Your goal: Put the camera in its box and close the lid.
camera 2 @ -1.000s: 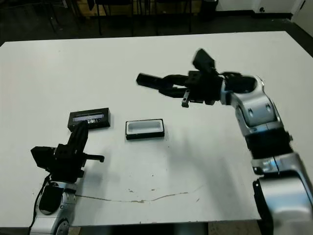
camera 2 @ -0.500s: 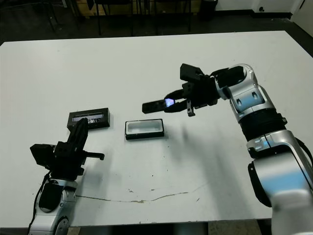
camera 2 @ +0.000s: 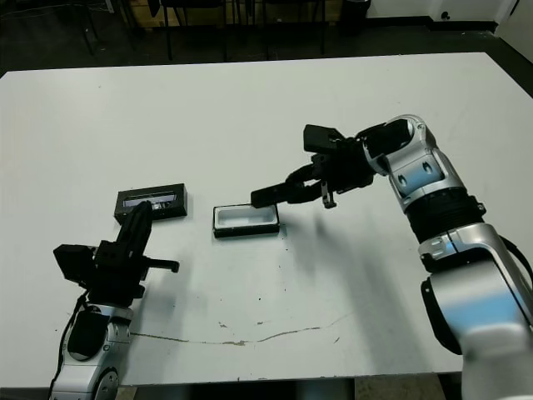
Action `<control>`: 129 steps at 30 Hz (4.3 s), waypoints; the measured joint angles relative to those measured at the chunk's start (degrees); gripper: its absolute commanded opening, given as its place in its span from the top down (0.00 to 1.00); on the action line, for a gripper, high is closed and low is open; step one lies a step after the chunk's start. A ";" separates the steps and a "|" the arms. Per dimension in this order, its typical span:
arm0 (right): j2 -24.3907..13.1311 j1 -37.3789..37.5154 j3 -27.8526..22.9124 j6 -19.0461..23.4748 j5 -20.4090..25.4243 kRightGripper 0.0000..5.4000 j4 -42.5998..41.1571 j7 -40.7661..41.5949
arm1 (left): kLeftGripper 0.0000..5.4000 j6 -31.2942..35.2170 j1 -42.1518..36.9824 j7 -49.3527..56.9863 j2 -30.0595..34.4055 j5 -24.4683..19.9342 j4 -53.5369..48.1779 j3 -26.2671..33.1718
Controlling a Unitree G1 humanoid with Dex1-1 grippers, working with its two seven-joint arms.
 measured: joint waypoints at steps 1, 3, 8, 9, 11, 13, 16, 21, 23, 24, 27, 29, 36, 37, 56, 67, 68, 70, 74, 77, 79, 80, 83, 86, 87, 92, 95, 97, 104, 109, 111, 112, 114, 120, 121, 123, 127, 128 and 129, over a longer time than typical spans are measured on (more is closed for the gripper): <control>0.21 0.14 -0.07 0.16 0.12 0.90 0.26 0.48 | 1.00 0.00 0.00 0.00 0.00 0.02 0.00 -0.02; 0.42 0.21 -0.27 0.36 0.50 0.90 0.75 1.24 | 1.00 -0.01 0.01 0.00 0.00 0.03 0.00 -0.11; 1.11 0.17 -1.43 0.94 1.30 0.90 4.48 2.48 | 1.00 0.03 0.09 -0.03 -0.03 -0.65 0.01 -0.20; 1.28 0.17 -1.56 0.95 1.30 0.90 4.80 2.48 | 1.00 0.03 0.11 -0.03 -0.02 -0.65 0.01 -0.23; 1.68 0.16 -1.92 0.99 1.32 0.90 5.04 2.47 | 1.00 0.03 0.13 -0.03 -0.03 -0.67 0.00 -0.28; 1.87 0.15 -2.06 1.20 1.31 0.90 5.51 2.48 | 1.00 0.03 0.17 -0.03 -0.03 -0.69 0.01 -0.29; 1.87 0.16 -1.99 1.43 0.78 0.90 5.60 2.36 | 1.00 0.02 0.20 -0.03 -0.03 -0.69 0.04 -0.33; 1.86 0.21 -1.27 1.10 -0.85 0.90 3.97 1.70 | 1.00 0.00 0.22 -0.03 -0.05 -0.97 0.27 -0.35; 1.86 0.25 -1.14 0.91 -1.05 0.90 3.31 1.71 | 1.00 -0.13 0.21 -0.04 -0.05 -0.97 0.39 -0.36; 1.86 0.29 -1.11 0.92 -1.18 0.90 3.12 1.82 | 1.00 -0.34 0.22 -0.04 -0.05 -0.97 0.50 -0.37; 1.86 0.62 -0.87 0.99 -1.42 0.90 2.51 2.11 | 1.00 -0.50 0.22 -0.04 -0.05 -0.95 0.64 -0.44; 1.86 0.68 -0.71 0.97 -1.43 0.90 2.08 2.17 | 1.00 -0.50 0.22 -0.04 -0.05 -0.97 0.66 -0.51; 1.87 0.83 -0.18 1.71 -1.40 0.90 0.92 2.24 | 1.00 -0.50 0.31 0.03 -0.07 -0.62 0.66 -0.81; 1.88 0.84 -0.10 1.90 -1.40 0.90 0.66 2.23 | 1.00 -0.50 0.32 0.03 -0.08 -0.65 0.66 -0.84; 4.84 0.08 3.70 4.18 -3.57 0.90 -0.56 0.77 | 1.00 -0.47 0.99 1.02 -0.98 0.19 0.65 -2.13; 7.13 0.34 5.05 10.12 -3.86 0.90 -3.54 -1.25 | 1.00 -0.51 2.25 1.17 -1.60 0.06 0.61 -2.55; 7.12 0.61 5.09 10.13 -3.90 0.90 -4.11 -1.60 | 1.00 -0.52 2.30 1.19 -1.61 0.17 0.61 -2.54; 7.09 1.12 5.23 10.13 -4.01 0.90 -5.27 -2.26 | 1.00 -0.51 2.46 1.35 -1.64 0.29 0.61 -2.56; 6.85 1.92 5.53 10.12 -4.49 0.90 -7.48 -3.26 | 1.00 -0.81 2.72 1.32 -1.67 0.25 0.61 -2.56; 6.74 2.39 5.53 10.11 -4.49 0.90 -8.16 -3.72 | 1.00 -0.96 2.86 1.31 -1.70 0.03 0.61 -2.53; 6.74 2.57 5.52 10.28 -4.49 0.90 -8.54 -3.85 | 1.00 -0.96 2.92 1.31 -1.71 -0.15 0.61 -2.53; 6.69 2.67 5.52 10.40 -4.49 0.90 -8.79 -3.94 | 1.00 -0.96 2.94 1.31 -1.72 -0.21 0.61 -2.54; 6.48 3.21 5.39 10.74 -4.38 0.90 -9.64 -4.46 | 1.00 -0.96 2.97 1.25 -1.72 -0.46 0.61 -2.56; 6.19 3.63 4.52 12.21 -3.38 0.83 -10.12 -4.78 | 1.00 -0.99 2.99 0.93 -1.69 -0.74 0.61 -2.52; 6.06 3.98 4.10 11.93 -2.86 0.81 -10.17 -4.78 | 1.00 -1.00 3.00 0.82 -1.68 -0.86 0.61 -2.50; 4.63 6.27 2.79 2.33 -1.25 0.64 -10.12 -4.39 | 1.00 -1.12 3.46 0.58 -1.62 -1.07 0.60 -2.45; 3.67 6.68 1.45 -0.54 0.34 0.54 -9.72 -2.57 | 1.00 -1.75 3.68 0.56 -1.68 -1.11 0.62 -2.42; 2.60 6.85 0.61 -1.75 1.71 0.48 -9.54 -0.89 | 1.00 -2.46 3.68 0.52 -1.72 -1.23 0.63 -2.31; 0.33 9.72 -0.12 -5.78 2.83 0.26 -11.05 0.38 | 1.00 -2.33 3.71 0.39 -1.54 -1.10 0.62 -2.02; 0.03 10.38 -0.80 -6.52 3.18 0.10 -12.90 -0.43 | 1.00 -2.25 3.62 -0.08 -1.54 -1.37 0.74 -1.85; -0.48 10.48 -1.54 -5.73 3.30 0.03 -13.65 -1.15 | 1.00 -2.33 3.56 -0.54 -1.51 -1.50 0.88 -1.72; -0.80 10.49 -1.97 -5.36 3.48 0.00 -13.92 -1.33 | 1.00 -2.34 3.52 -0.74 -1.49 -1.67 0.95 -1.61; -1.48 10.57 -2.61 -4.66 3.67 0.00 -14.83 -2.17 | 1.00 -2.34 3.46 -0.89 -1.47 -1.71 1.00 -1.47; -2.69 15.44 -10.25 6.90 9.44 0.00 -22.79 -9.32 | 1.00 -2.19 3.36 -0.89 -1.45 -1.68 0.91 -1.35; -2.91 17.85 -12.50 10.00 10.40 0.02 -26.38 -12.76 | 1.00 -2.26 3.37 -1.03 -1.40 -1.71 0.84 -1.23; -2.88 23.92 -17.37 13.46 12.79 0.06 -34.20 -19.71 | 1.00 -2.36 3.64 -1.36 -0.79 -1.41 0.05 -1.04; -1.70 36.91 -24.52 14.30 16.25 0.19 -46.62 -30.39 | 1.00 -2.49 4.82 -6.89 5.28 -1.34 -7.22 0.36; -1.57 39.84 -25.71 13.76 16.57 0.22 -48.99 -32.32 | 1.00 -1.86 4.83 -8.41 7.10 -1.62 -10.80 1.71; -1.49 42.49 -26.77 13.11 16.94 0.26 -51.04 -33.80 | 1.00 -0.97 4.81 -9.78 9.07 -2.01 -14.62 3.51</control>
